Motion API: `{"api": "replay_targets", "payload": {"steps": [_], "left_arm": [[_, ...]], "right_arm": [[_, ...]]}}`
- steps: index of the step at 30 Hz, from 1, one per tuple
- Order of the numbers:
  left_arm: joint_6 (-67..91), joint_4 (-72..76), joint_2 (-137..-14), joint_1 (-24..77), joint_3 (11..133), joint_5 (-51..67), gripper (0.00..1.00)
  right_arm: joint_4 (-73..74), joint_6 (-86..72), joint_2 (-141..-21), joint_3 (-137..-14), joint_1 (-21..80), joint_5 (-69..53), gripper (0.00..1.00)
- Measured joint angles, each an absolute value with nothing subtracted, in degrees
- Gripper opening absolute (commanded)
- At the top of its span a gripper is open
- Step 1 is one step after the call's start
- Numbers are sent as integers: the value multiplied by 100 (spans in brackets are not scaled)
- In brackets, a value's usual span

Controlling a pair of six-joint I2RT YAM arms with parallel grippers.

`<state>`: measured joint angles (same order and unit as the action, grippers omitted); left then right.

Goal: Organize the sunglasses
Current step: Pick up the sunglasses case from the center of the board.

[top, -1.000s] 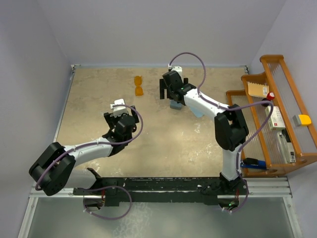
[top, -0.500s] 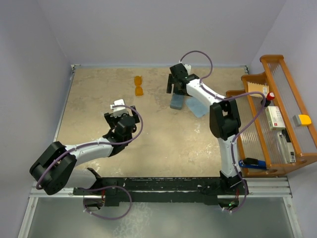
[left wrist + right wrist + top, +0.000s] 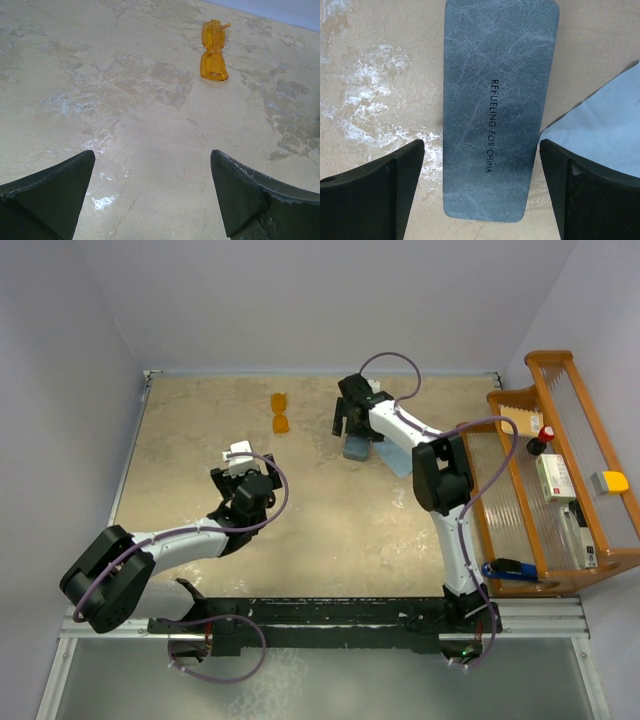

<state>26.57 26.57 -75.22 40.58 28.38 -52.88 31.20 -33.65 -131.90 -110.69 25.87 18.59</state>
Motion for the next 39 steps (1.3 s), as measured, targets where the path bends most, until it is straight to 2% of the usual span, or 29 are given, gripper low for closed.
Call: {"api": "replay_targets", "payload": {"steps": [8,15,19,22,24,27,29,30,39], "left_arm": [[2657,2657,-7522,4058,2836,-5286,95],[2657,2657,-7522,4058,2836,-5286,95],[2659,2661,-7522,4058,2836,-5288,95],[2659,2663,-7522,4058,2836,-5288,96],[2657,2668,-7522,4058,2836,-5286,96],[2657,2687,-7520,4058,2834,-5288,96],[2659,2703,-7522,4058,2827,-5288,96],[2657,2703,-7522,4058,2825,-5288,96],[2657,2779,-7520,4058,2816,-5288,96]], "right_arm": [[3131,-3417,-13375,-11161,2585,1798,98],[3186,-3415,-13485,-11233,2580,1715,91],[3210,-3411,-13487,-11240,2578,1699,82],[3229,-3393,-13487,-11240,2569,1697,71],[3249,-3382,-13487,-11240,2552,1693,60],[3253,-3361,-13487,-11242,2547,1673,33],[3249,-3343,-13487,-11242,2547,1653,9],[3249,-3330,-13487,-11242,2543,1640,0],[2965,-2867,-13380,-11019,2567,1612,0]]}}
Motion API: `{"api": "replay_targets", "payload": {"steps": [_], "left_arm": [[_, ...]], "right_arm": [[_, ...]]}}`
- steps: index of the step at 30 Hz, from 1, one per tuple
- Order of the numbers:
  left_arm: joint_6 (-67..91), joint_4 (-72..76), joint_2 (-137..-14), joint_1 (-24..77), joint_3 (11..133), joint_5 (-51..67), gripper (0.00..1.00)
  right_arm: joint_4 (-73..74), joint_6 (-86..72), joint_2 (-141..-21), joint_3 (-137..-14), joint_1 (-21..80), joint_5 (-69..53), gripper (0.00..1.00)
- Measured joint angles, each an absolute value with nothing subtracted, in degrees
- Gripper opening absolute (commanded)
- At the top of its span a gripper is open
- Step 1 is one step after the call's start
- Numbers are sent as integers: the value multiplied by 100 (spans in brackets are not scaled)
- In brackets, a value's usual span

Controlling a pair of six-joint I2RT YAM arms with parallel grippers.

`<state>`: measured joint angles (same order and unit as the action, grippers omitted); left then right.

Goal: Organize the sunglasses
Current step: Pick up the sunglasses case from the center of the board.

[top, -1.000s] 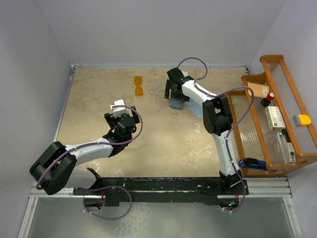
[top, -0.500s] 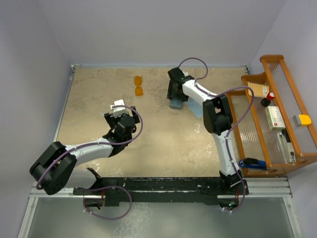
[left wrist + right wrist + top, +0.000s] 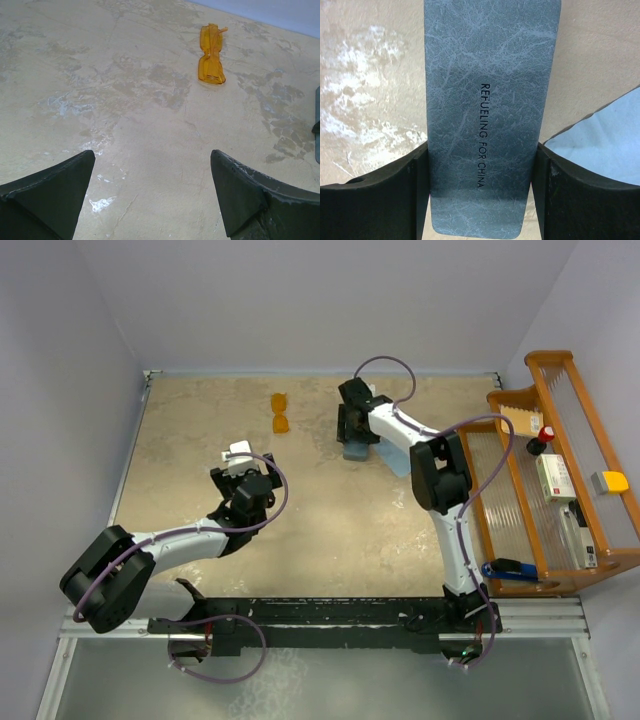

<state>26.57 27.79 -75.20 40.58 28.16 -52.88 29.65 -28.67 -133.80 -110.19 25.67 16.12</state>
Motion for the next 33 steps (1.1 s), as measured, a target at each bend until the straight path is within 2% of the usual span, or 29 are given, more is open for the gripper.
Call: {"api": "replay_targets", "payload": {"steps": [7,20,33], "left_arm": [[2657,2812,-7522,4058,2816,-5293,96],[2657,2825,-7520,4058,2744,-5323,96],[2659,2829,-7441,4018,2633,-5347,96]], "right_arm": [[2934,-2137,-12934,-10473,2808,1347,0],[2788,-1535,-11126,-8656,3479,235,0],[2696,-1240,-10621,-7175,3913,152,0]]}}
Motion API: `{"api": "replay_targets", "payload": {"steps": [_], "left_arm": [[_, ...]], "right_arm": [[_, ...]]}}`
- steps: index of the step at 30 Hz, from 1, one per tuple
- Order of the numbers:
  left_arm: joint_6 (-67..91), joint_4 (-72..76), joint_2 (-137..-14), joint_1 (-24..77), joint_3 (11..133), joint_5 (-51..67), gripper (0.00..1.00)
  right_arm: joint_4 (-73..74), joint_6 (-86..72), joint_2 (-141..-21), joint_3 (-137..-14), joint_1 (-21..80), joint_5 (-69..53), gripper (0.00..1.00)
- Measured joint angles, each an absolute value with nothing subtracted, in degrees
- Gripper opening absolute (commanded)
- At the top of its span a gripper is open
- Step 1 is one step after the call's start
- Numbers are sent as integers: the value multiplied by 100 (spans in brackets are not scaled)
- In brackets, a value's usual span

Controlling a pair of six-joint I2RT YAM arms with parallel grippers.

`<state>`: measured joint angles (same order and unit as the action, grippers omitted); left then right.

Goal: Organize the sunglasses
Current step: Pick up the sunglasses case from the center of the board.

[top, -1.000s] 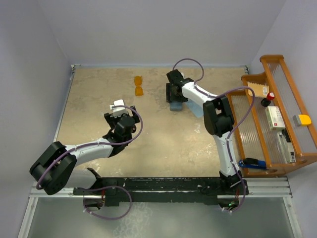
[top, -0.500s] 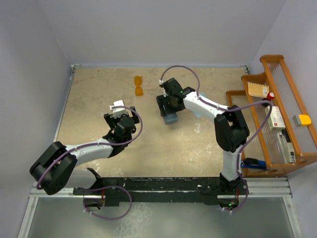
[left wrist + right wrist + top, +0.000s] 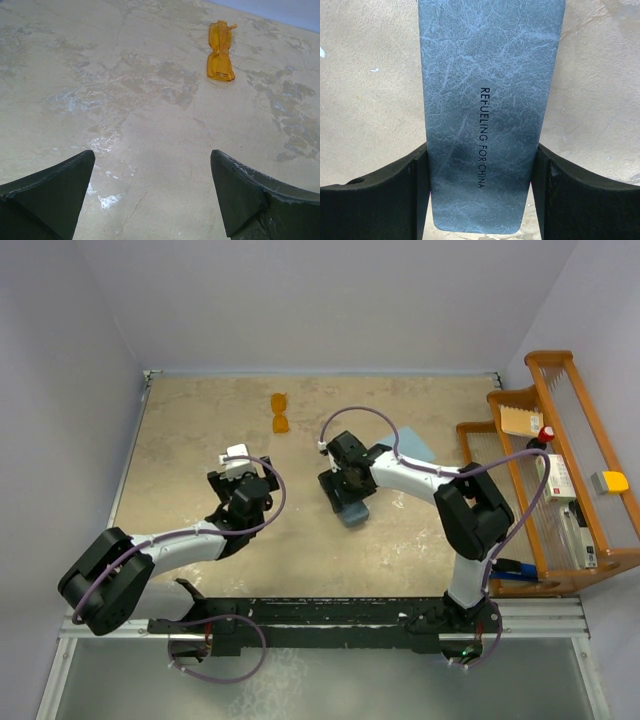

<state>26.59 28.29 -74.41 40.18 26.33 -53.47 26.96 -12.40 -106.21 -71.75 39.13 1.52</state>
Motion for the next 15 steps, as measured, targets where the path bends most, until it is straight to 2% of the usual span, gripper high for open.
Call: {"api": "replay_targets", "payload": {"steps": [3,4,15], "left_arm": [[2659,2829,-7439,3999,2633,-5345,96],[2659,2832,-7439,3986,2633,-5345,96],[2663,2829,-7435,3938,2633,-5336,96]], "right_arm": [[2700,-1197,-10569,-7120,3957,154,1],[2703,-1186,-10569,-7111,3979,165,6],[2766,-1120,-10694,-7063,4119,198,31]]}}
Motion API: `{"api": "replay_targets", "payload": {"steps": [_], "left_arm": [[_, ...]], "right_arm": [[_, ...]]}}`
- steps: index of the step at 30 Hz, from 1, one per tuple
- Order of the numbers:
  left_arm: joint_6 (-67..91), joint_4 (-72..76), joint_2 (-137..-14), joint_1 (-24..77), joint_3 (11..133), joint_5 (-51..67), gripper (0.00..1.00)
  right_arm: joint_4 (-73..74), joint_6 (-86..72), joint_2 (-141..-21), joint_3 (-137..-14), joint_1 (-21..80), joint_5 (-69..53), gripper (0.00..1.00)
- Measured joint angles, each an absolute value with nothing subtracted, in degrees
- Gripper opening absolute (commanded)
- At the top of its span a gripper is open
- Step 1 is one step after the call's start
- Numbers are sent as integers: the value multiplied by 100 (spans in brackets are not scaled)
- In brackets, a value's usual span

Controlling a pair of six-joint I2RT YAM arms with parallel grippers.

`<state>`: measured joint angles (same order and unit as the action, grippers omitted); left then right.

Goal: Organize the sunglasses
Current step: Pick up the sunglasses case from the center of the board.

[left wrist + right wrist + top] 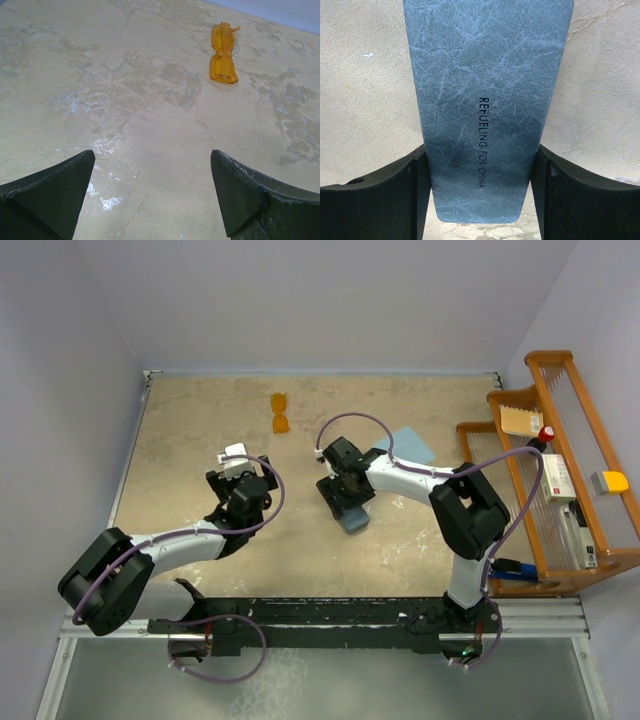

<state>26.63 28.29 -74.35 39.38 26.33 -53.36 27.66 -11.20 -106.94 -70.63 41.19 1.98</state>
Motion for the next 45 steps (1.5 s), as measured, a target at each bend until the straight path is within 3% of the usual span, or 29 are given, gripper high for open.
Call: {"api": "replay_targets", "payload": {"steps": [3,9,16,24,27,29,30,32,45], "left_arm": [[2668,2829,-7435,3933,2633,-5334,96],[2703,2829,-7435,3918,2633,-5325,96],[2705,2827,-7435,3900,2633,-5308,96],[2746,2827,-7435,3900,2633,-5282,96],[2746,2829,-7435,3898,2633,-5269,96],[2749,2829,-7435,3896,2633,-5271,96],[2749,2829,-7435,3894,2633,-5271,96],[2749,2829,-7435,3889,2633,-5273,96],[2781,2860,-7671,3863,2633,-5422,91]], "right_arm": [[2768,-1100,-10700,-7063,4123,198,35],[2775,-1063,-10724,-7063,4132,176,54],[2783,-1015,-10777,-7083,4132,128,63],[2899,-982,-10864,-7185,4130,91,62],[2963,-980,-10910,-7242,4130,89,52],[3033,-978,-10951,-7303,4130,91,38],[3050,-978,-10958,-7314,4130,89,29],[3050,-978,-10958,-7314,4130,89,0],[2884,-985,-10838,-7181,4176,207,0]]}}
